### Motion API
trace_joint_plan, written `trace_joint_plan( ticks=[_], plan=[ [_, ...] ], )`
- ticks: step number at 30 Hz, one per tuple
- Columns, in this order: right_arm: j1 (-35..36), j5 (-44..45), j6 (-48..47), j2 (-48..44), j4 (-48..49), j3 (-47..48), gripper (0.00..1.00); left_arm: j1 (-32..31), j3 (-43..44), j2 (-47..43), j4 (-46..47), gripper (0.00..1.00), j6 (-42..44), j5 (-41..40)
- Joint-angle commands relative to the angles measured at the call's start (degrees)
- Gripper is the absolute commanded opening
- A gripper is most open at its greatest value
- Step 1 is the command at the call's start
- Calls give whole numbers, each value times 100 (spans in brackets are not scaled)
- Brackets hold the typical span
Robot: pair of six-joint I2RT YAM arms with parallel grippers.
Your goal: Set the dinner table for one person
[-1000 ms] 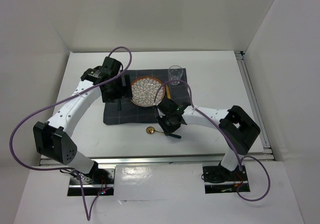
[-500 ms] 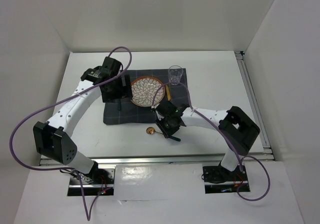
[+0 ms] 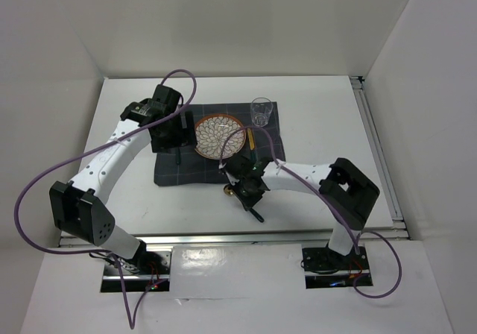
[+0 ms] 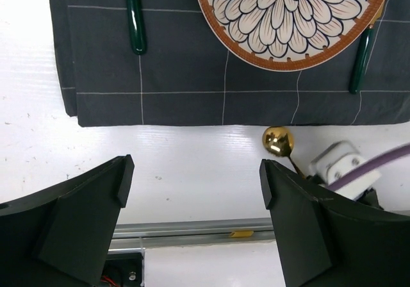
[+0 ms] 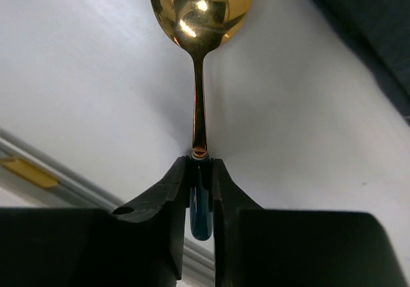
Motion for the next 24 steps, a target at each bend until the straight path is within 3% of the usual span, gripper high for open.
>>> trace_joint_plan(
  ticks=[1, 6, 10, 14, 19, 24],
  plan=[
    [323, 322, 6, -439, -710, 622, 0, -20, 30, -205, 0, 99, 42, -190],
    [324, 1165, 576, -1204, -1547, 896, 0, -20, -40, -320, 149, 99, -291, -322],
    [-202, 1589, 1314, -1487, -1777, 1036, 0, -20, 30, -242, 211, 99, -353, -270],
    [-1334, 1502, 1509, -700, -1829, 1923, 0, -20, 284, -66, 71, 99, -590, -349],
    [-1820, 1351, 1438, 445, -1584, 3126, 0, -20, 487, -12, 18, 99, -661, -235],
    [-2260, 1351, 1509, 1255, -1461, 3480, 0, -20, 487, -12, 71, 99, -599, -235]
  ],
)
